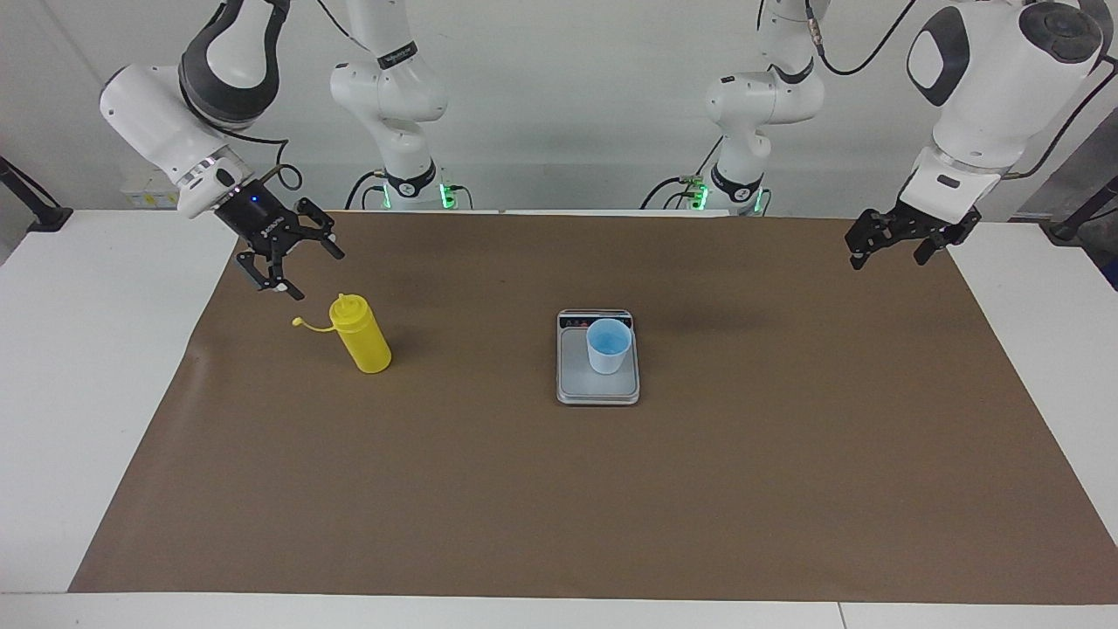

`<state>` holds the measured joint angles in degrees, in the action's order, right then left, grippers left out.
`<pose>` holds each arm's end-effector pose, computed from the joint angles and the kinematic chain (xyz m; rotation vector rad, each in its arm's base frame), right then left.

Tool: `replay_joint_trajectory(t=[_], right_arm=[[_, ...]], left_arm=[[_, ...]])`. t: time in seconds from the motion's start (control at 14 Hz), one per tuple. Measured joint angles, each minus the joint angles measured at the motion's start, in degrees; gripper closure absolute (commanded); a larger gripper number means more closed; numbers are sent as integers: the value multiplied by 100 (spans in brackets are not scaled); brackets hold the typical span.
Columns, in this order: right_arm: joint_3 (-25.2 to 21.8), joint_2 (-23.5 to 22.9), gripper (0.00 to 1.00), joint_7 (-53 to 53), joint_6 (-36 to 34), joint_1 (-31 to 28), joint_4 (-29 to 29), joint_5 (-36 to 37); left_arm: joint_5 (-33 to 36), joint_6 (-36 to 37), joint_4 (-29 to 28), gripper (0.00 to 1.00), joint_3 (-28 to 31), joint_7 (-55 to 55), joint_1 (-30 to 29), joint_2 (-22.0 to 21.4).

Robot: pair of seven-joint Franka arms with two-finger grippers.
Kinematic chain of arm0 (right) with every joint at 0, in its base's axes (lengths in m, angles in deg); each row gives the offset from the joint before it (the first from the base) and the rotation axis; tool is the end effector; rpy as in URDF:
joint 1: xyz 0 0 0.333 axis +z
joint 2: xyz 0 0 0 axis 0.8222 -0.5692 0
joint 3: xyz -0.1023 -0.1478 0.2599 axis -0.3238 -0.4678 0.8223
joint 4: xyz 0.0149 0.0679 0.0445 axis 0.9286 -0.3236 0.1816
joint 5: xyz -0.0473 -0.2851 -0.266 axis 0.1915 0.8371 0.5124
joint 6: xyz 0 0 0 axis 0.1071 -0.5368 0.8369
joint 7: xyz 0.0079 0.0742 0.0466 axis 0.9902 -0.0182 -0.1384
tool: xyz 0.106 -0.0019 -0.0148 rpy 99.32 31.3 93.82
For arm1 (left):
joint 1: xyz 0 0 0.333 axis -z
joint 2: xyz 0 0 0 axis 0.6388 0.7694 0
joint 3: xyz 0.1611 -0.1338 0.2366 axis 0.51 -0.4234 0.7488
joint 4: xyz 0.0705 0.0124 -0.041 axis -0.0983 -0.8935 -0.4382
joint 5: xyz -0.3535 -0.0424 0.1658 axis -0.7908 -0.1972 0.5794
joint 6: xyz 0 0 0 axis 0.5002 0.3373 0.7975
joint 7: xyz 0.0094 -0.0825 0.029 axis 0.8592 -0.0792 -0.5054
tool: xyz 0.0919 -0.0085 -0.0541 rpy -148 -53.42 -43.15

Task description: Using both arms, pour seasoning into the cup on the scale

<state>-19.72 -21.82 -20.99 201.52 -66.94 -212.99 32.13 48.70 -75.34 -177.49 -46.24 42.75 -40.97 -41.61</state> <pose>0.4924 -0.0816 0.5022 -2.4425 -1.3599 -0.6492 0.5547 -0.0291 0.5957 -3.0850 0.0111 0.0402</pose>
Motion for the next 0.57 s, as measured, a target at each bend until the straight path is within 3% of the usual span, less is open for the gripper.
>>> replay_joint_trajectory(t=[0.57], right_arm=[[493, -1, 0, 4137, 252, 4, 262, 1926]], left_arm=[[0, 0, 0, 0, 0, 0, 0, 0]])
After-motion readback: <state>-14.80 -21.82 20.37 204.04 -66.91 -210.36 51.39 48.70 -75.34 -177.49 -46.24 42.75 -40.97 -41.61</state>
